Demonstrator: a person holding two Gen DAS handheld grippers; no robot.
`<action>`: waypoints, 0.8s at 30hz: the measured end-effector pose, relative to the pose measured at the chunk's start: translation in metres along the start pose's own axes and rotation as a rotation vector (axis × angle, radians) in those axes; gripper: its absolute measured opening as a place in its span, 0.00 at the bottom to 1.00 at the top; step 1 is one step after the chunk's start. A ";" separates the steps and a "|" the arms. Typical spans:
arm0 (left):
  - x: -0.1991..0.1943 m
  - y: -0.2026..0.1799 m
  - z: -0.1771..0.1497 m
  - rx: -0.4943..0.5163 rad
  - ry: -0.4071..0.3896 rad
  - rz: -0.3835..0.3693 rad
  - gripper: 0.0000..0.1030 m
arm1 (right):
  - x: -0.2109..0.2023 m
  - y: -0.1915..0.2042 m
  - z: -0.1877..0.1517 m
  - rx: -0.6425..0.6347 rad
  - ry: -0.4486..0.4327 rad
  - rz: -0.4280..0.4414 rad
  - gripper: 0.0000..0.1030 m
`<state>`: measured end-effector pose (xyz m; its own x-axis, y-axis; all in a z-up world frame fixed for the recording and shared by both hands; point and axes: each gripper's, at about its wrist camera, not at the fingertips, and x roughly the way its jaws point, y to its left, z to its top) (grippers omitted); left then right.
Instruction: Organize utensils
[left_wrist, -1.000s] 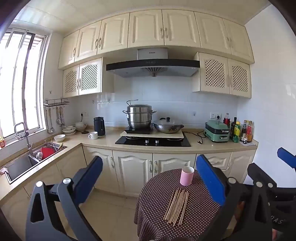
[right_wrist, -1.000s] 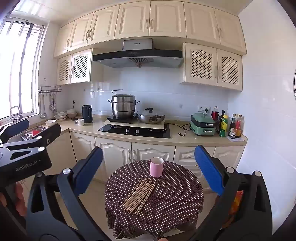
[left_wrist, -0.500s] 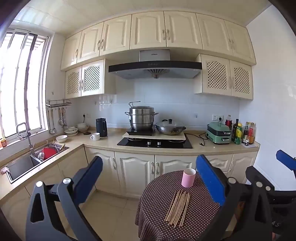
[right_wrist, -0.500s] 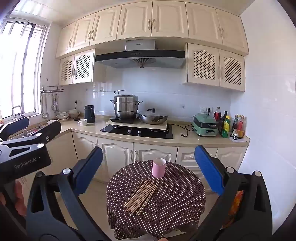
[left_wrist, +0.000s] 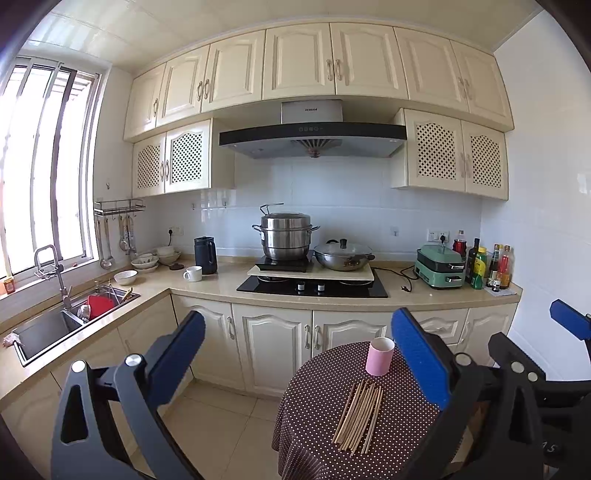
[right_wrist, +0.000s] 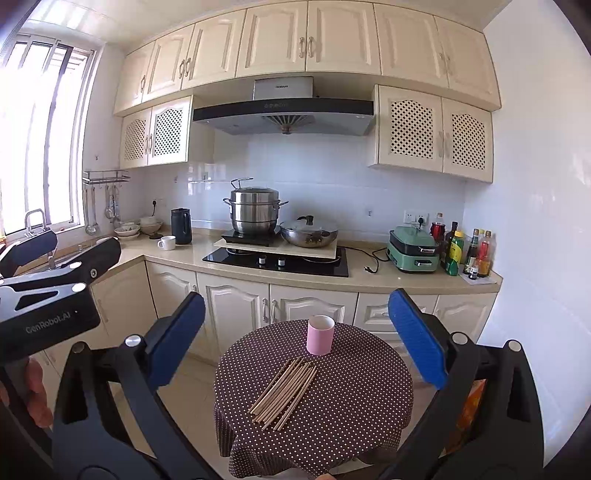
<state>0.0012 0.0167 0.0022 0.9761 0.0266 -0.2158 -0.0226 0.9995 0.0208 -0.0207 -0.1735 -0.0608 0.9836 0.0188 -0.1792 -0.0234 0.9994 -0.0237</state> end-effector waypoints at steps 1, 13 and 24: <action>0.001 0.001 0.000 -0.002 0.000 -0.002 0.96 | 0.000 0.001 -0.001 0.000 0.000 0.001 0.94; 0.004 0.000 0.001 -0.005 0.002 -0.003 0.96 | 0.000 0.002 0.002 -0.008 0.001 -0.003 0.94; 0.009 0.000 0.002 -0.011 0.004 -0.004 0.96 | 0.002 0.001 0.003 -0.010 0.002 -0.001 0.94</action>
<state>0.0101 0.0171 0.0021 0.9754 0.0225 -0.2194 -0.0210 0.9997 0.0091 -0.0186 -0.1729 -0.0584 0.9832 0.0182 -0.1814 -0.0248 0.9991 -0.0340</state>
